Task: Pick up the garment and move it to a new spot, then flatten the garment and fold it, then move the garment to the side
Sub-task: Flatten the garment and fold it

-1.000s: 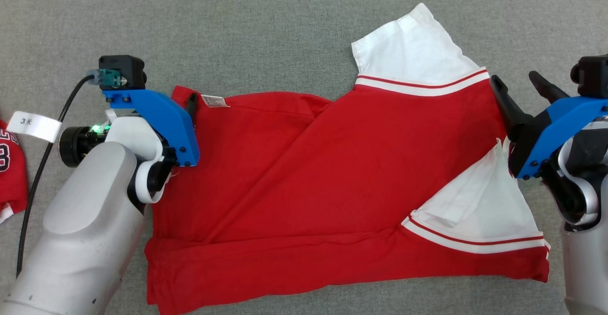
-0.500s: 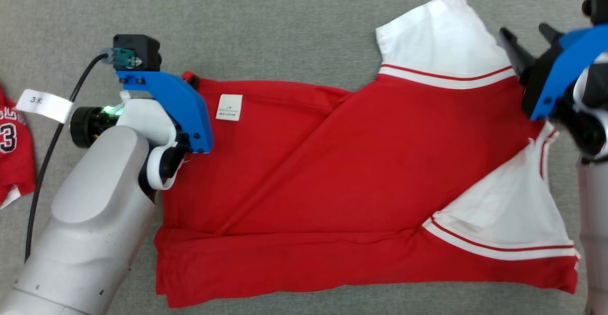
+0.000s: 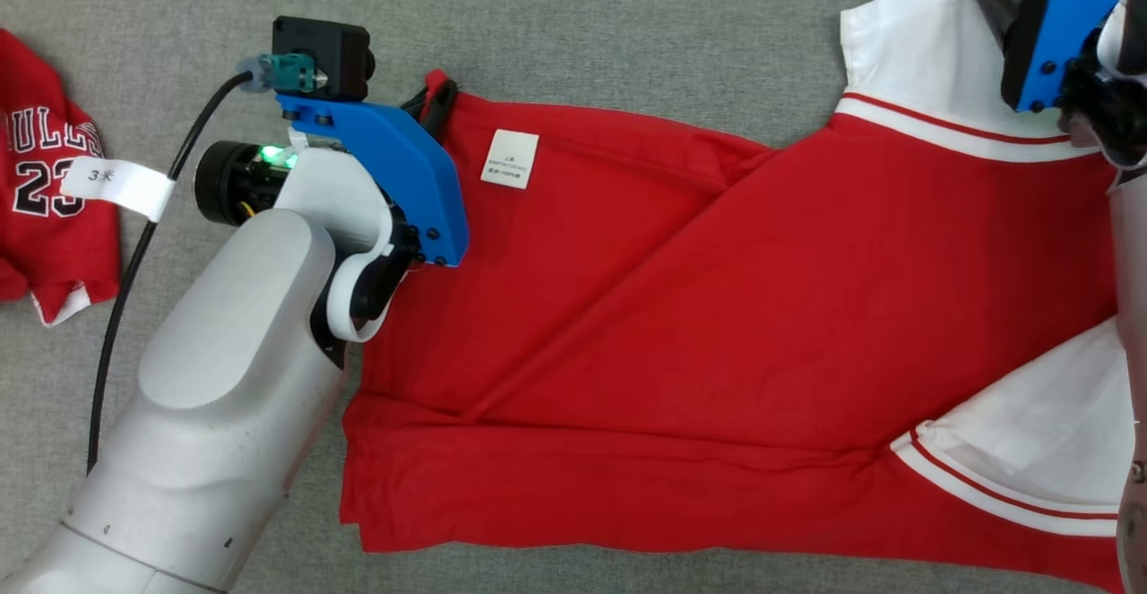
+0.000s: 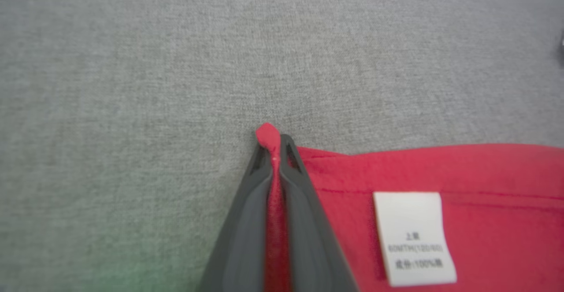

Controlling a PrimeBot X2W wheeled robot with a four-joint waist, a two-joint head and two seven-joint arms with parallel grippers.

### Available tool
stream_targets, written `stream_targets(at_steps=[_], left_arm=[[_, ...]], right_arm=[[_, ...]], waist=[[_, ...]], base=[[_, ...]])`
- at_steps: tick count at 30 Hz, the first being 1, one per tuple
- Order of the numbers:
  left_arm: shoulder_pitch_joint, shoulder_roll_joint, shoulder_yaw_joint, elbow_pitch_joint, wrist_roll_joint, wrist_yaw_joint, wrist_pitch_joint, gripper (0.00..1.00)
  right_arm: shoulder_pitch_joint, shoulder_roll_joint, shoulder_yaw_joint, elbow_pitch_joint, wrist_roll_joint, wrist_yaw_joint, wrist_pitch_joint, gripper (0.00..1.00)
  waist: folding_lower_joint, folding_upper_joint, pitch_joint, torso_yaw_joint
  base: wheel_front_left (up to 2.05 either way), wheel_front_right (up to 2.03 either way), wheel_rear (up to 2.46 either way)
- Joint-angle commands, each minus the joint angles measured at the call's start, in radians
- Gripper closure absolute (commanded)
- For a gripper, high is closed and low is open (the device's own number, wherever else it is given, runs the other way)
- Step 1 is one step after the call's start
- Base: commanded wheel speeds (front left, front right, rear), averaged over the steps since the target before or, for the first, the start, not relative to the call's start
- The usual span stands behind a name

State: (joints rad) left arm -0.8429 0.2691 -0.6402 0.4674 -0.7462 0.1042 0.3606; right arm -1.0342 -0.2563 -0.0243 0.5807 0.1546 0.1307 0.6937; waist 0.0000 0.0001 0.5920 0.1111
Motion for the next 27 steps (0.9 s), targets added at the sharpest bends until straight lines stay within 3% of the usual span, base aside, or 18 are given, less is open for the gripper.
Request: stream_targets(at_steps=[1,2,3,4,12,16,27], left_arm=[[0.066,-0.010,-0.038,0.052,-0.006,-0.004,0.031,1.00],[0.070,-0.012,-0.036,0.052,-0.008,-0.005,0.021,1.00],[0.076,-0.013,-0.035,0.053,-0.010,-0.006,0.016,1.00],[0.081,-0.013,-0.036,0.056,-0.011,-0.009,0.010,1.00],[0.100,-0.004,0.007,0.061,-0.008,-0.007,-0.120,1.00],[0.124,-0.004,0.040,0.054,-0.023,-0.022,-0.217,1.00],[0.278,0.007,0.077,0.005,-0.061,-0.080,-0.408,1.00]], right_arm=[[-0.014,0.001,0.010,0.022,-0.004,0.000,-0.006,0.21],[-0.013,0.002,0.015,0.040,-0.004,0.000,-0.006,0.55],[-0.008,-0.002,0.020,0.053,-0.006,0.000,-0.009,0.82],[-0.006,-0.008,0.026,0.066,-0.007,0.000,-0.012,1.00],[0.001,-0.022,0.054,0.077,0.035,0.000,-0.123,1.00],[0.041,-0.010,0.058,0.057,0.115,0.000,-0.176,1.00],[0.289,-0.055,0.079,-0.166,0.320,0.000,-0.177,1.00]], waist=[[0.0000,-0.0001,0.003,0.007],[0.0000,-0.0001,0.000,0.008],[0.0000,-0.0001,-0.004,0.009],[0.0000,-0.0001,-0.009,0.009],[0.0000,-0.0001,-0.067,-0.013],[0.0000,-0.0001,-0.113,-0.028],[0.0000,-0.0001,-0.229,-0.060]], base=[[0.00,0.00,0.00],[0.00,0.00,0.00],[0.00,0.00,0.00],[0.00,0.00,0.00],[0.00,0.00,0.00],[0.00,0.00,0.00],[0.00,0.00,0.00]])
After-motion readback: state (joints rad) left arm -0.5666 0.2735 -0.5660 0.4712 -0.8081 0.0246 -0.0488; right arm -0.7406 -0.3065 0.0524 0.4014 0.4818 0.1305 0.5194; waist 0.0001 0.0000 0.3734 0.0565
